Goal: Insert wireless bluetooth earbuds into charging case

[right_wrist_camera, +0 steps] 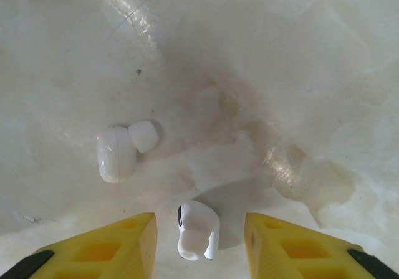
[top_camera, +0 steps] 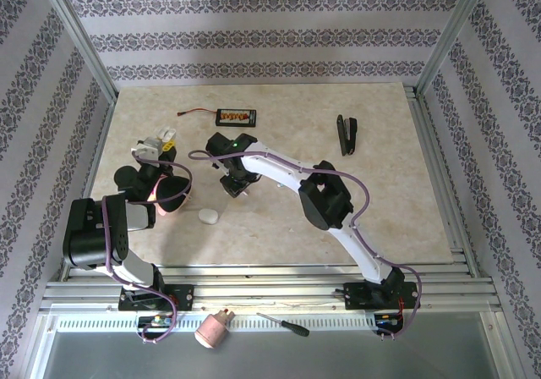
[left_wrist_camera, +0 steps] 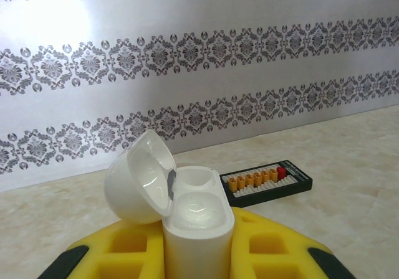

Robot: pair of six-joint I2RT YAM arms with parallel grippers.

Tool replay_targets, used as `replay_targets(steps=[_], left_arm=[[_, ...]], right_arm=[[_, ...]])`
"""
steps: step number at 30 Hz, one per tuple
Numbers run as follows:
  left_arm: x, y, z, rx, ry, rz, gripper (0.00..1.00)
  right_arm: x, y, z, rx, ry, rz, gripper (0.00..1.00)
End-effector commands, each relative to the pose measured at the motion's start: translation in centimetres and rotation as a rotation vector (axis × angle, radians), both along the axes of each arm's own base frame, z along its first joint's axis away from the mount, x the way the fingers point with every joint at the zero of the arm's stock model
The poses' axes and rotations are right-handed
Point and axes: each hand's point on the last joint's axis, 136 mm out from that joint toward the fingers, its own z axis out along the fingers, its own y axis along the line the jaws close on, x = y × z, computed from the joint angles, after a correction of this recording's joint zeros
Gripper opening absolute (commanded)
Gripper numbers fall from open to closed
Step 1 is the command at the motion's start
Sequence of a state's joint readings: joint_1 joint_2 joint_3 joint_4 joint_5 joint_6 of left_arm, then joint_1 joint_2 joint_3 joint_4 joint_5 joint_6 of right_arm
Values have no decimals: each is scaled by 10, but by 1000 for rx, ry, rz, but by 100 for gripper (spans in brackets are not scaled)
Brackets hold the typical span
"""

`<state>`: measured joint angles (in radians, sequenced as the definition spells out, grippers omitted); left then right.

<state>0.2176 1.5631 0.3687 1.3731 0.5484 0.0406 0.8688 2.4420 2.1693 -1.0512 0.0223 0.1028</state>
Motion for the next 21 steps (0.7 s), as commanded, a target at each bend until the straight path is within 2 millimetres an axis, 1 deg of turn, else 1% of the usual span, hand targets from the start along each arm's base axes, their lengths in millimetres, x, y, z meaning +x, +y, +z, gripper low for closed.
replay_targets(steps=[1, 6, 11, 14, 18, 21], left_arm=[[-4, 2, 7, 3, -38, -1, 0], [-6, 2, 4, 11, -32, -8, 0], [-8, 4, 3, 16, -30, -3, 0], [-9, 2, 4, 17, -32, -13, 0], [-12, -3, 4, 21, -33, -35, 0], [-16, -8, 7, 19, -40, -68, 0]], right_arm=[[-7, -2, -9, -55, 25, -8, 40], [-7, 3, -10, -50, 22, 0, 36], [-9, 2, -16, -59, 36, 4, 33], [-10, 2, -16, -58, 34, 10, 25], [-9, 3, -6, -41, 16, 22, 24], [-10, -3, 0, -33, 7, 40, 25]])
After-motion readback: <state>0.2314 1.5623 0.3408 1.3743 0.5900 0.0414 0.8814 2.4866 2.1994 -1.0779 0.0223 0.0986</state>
